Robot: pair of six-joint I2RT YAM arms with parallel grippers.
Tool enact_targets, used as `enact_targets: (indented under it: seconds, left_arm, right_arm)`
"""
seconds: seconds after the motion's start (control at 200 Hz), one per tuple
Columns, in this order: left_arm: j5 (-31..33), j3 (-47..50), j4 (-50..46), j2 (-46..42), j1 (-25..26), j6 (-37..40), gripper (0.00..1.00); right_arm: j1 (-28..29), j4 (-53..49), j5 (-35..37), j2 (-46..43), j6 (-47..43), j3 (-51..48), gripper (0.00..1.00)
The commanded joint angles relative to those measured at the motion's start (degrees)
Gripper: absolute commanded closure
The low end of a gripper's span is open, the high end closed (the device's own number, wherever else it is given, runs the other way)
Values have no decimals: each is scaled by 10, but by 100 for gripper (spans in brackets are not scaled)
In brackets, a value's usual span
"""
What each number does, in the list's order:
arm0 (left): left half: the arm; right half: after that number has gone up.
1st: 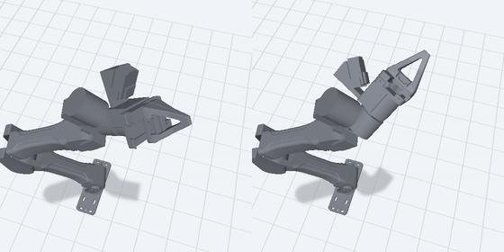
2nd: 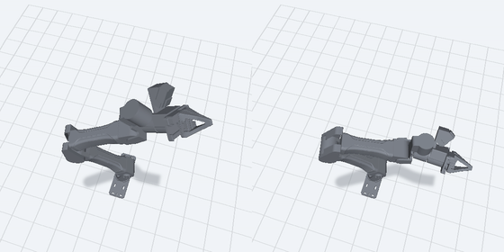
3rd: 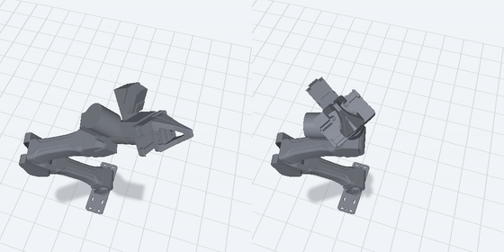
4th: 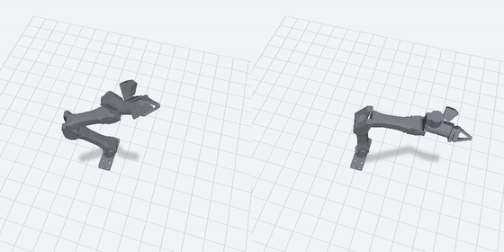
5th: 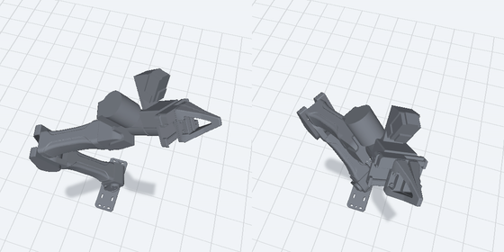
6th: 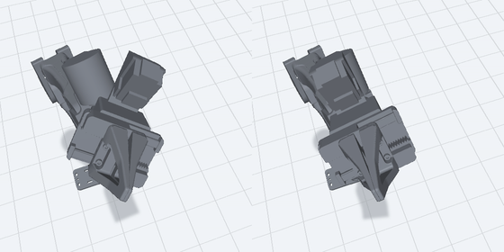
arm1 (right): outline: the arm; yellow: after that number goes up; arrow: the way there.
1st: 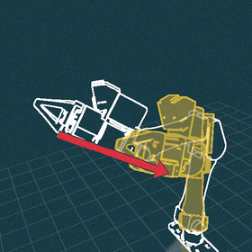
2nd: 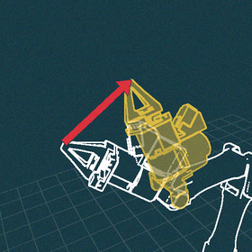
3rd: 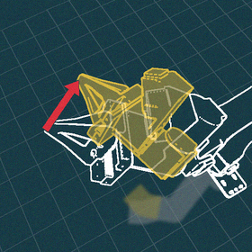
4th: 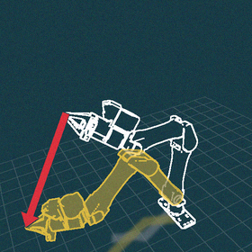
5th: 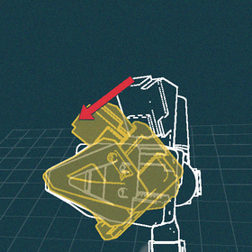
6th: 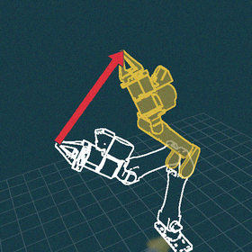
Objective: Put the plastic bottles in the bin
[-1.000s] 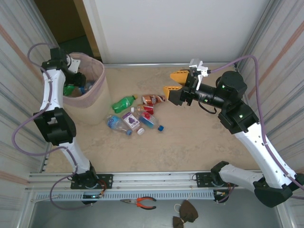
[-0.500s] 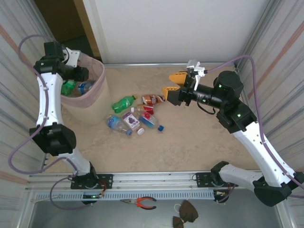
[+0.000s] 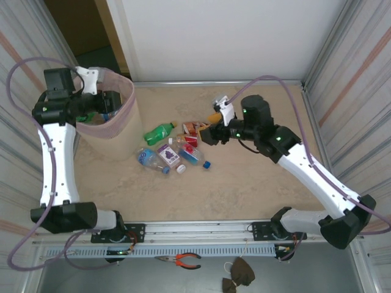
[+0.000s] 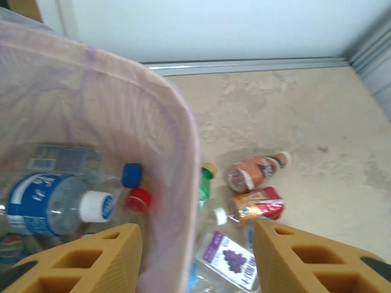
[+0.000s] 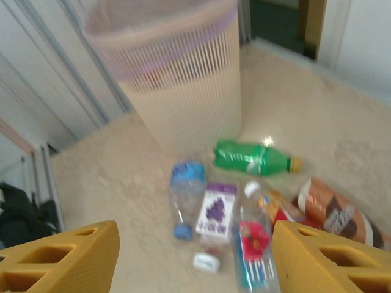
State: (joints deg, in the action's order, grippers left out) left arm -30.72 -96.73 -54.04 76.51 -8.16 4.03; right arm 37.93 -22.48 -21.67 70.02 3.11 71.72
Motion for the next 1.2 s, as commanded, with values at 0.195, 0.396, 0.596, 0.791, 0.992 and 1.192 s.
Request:
enact_targets:
  seconds: [0.195, 0.396, 0.596, 0.791, 0.992, 1.192]
  left_arm:
    - [-131, 129, 134, -97, 11, -103, 46]
    - [-135, 168, 170, -113, 35, -126, 46]
    - [-113, 174, 176, -108, 73, -126, 46]
    - [-107, 183, 181, -109, 82, -127, 46]
    - [-102, 185, 182, -115, 83, -128, 46]
    - [-101, 185, 179, -119, 83, -125, 46]
  right_arm:
    - [7, -21, 64, 79, -109, -120, 39]
    - [11, 3, 63, 132, -224, -173, 44]
    - [6, 42, 78, 197, -246, -183, 43]
    - [7, 73, 76, 240, -254, -174, 40]
    - [7, 53, 80, 288, -256, -131, 41]
    - [20, 53, 84, 308, -219, -122, 41]
